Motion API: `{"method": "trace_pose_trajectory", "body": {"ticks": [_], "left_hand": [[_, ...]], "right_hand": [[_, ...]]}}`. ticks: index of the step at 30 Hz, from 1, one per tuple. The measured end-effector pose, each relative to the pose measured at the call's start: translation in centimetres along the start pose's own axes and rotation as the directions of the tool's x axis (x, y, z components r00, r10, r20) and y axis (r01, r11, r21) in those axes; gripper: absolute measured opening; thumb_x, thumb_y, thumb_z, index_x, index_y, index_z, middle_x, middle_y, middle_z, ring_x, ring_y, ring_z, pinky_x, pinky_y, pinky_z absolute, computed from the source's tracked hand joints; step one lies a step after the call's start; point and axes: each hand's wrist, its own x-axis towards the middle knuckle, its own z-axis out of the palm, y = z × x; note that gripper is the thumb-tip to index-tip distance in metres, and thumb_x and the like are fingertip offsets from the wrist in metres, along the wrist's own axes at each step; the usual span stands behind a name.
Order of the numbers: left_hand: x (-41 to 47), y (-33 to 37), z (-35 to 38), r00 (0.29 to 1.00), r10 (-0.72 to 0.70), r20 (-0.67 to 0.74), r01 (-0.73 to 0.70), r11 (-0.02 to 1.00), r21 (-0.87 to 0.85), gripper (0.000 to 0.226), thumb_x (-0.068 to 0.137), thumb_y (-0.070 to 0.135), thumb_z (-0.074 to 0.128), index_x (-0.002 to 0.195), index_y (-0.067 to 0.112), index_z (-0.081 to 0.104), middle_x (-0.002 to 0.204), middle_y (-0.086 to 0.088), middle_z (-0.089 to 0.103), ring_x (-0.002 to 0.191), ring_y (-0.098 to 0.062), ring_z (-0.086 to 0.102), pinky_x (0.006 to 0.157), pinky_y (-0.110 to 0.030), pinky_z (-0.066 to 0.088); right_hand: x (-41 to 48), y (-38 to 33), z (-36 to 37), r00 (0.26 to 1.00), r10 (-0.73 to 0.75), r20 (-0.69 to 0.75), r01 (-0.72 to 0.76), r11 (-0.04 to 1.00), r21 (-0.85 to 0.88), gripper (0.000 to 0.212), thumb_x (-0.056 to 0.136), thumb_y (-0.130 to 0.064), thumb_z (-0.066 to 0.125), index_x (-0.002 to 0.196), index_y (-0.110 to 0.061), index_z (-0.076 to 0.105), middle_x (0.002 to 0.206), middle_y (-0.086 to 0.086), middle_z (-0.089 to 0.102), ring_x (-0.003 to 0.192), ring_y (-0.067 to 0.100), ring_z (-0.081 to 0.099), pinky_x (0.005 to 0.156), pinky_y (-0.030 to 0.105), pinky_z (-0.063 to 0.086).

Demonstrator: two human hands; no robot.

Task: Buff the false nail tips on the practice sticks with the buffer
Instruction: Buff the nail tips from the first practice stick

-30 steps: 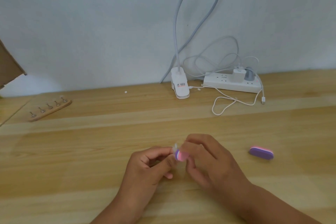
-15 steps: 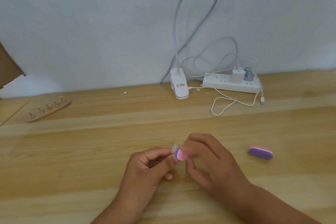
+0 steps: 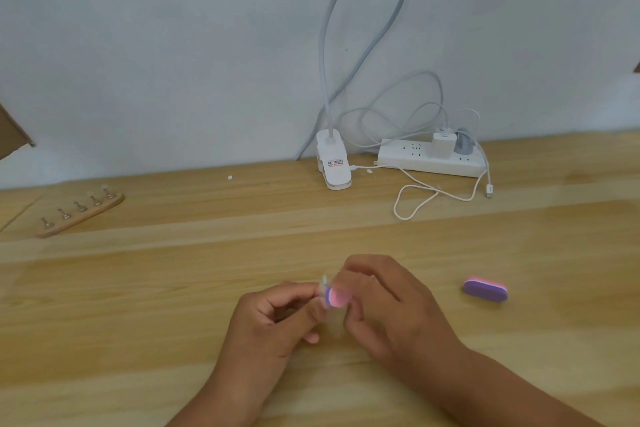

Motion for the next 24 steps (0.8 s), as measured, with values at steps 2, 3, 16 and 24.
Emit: {"method": "trace_pose_trajectory", "body": {"ticks": [2,3,16,24], "left_hand": [[-0.07,0.00,0.04,1.000,-0.009,-0.029,0.009,1.000,-0.018,0.015,0.069,0.018,0.076,0.083,0.017,0.081,0.086,-0.012,0.075,0.065,-0.009,0.062,0.053,-0.021,0.051],[-0.03,0.03,0.06,1.000,-0.010,-0.027,0.010,1.000,-0.019,0.015,0.069,0.019,0.075,0.083,0.017,0.081,0.086,-0.012,0.075,0.065,-0.008,0.062,0.053,-0.021,0.051],[-0.12,0.35,0.02,1.000,-0.010,0.024,0.010,1.000,0.005,0.017,0.068,0.018,0.085,0.085,0.017,0.080,0.088,-0.009,0.076,0.068,-0.012,0.063,0.055,-0.021,0.051],[-0.13,0.18,0.07,1.000,-0.004,0.002,0.004,1.000,-0.011,0.017,0.069,0.019,0.077,0.085,0.016,0.081,0.086,-0.010,0.076,0.066,-0.010,0.062,0.054,-0.020,0.051]], "right_hand": [[0.16,0.06,-0.09,0.997,0.066,-0.037,-0.066,0.998,0.001,0.025,0.081,-0.001,0.056,0.100,-0.009,0.070,0.103,0.008,0.064,0.086,0.023,0.064,0.070,0.033,0.054],[0.16,0.03,-0.11,0.997,0.062,-0.046,-0.061,0.998,0.030,0.026,0.083,-0.001,0.057,0.104,-0.011,0.066,0.104,0.008,0.064,0.088,0.023,0.064,0.072,0.033,0.054],[-0.09,-0.33,-0.19,0.999,-0.050,0.008,0.049,0.993,0.109,0.030,0.087,0.002,0.064,0.112,-0.014,0.065,0.107,0.009,0.066,0.091,0.023,0.064,0.080,0.031,0.053],[0.04,-0.16,-0.19,0.999,0.034,-0.009,-0.033,0.996,0.082,0.028,0.088,0.001,0.060,0.112,-0.012,0.066,0.108,0.010,0.065,0.092,0.024,0.065,0.076,0.035,0.055]]}}
